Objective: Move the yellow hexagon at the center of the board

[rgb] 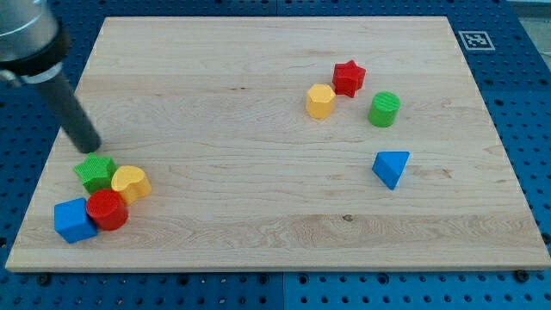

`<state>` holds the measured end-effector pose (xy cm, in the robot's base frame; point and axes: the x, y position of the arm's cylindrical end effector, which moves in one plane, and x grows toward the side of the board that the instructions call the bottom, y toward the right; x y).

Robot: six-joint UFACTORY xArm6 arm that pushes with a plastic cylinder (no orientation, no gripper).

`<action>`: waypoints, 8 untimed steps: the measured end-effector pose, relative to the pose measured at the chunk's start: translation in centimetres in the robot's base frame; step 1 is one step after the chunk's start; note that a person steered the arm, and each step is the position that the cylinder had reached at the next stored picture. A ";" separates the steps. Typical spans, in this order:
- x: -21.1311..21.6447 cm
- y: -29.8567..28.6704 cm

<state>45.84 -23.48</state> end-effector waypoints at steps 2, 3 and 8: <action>-10.0 10.4; -12.1 18.4; -7.5 31.0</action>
<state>38.38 7.48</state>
